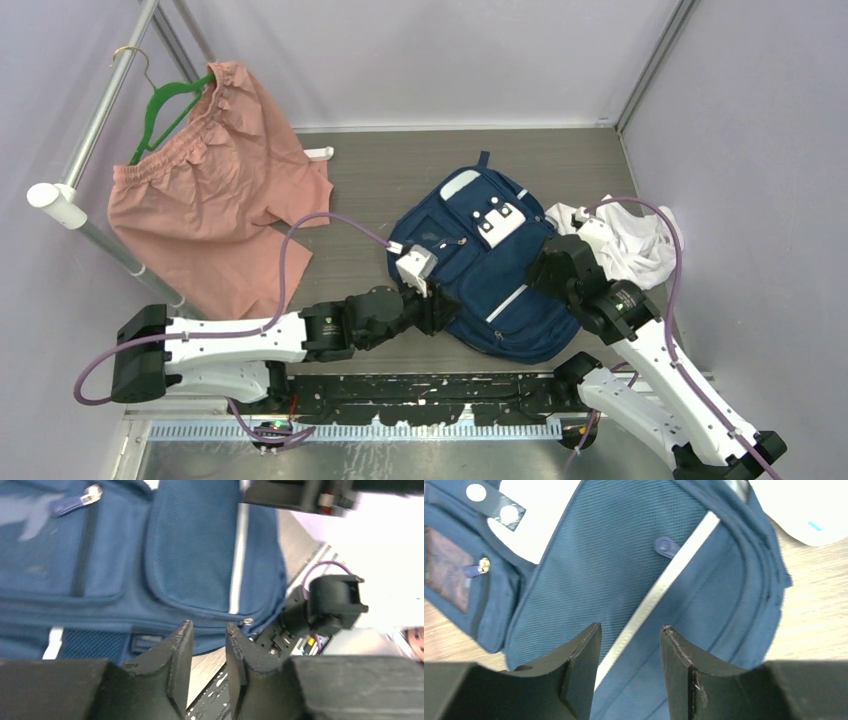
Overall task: Pack the student bag
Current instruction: Zip the student bag at the center of the board.
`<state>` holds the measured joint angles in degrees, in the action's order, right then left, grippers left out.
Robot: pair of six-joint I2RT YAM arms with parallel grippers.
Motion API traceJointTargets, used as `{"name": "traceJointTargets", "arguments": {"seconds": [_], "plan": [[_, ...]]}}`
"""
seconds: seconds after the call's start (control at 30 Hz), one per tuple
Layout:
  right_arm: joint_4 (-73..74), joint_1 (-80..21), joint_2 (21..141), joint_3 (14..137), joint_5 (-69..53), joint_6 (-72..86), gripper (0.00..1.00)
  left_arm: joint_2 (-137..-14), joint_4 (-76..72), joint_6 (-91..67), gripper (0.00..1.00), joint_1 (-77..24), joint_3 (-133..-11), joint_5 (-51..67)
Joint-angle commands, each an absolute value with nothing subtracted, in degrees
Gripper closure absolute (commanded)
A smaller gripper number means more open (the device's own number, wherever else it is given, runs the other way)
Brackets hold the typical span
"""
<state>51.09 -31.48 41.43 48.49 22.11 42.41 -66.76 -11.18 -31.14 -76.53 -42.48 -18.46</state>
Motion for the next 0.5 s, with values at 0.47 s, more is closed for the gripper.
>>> {"name": "traceJointTargets", "arguments": {"seconds": [0.47], "plan": [[54.29,-31.37,38.96,50.8,29.03,43.59,0.47,-79.57,10.8,-77.24,0.52,-80.75,-56.11,-32.49]]}}
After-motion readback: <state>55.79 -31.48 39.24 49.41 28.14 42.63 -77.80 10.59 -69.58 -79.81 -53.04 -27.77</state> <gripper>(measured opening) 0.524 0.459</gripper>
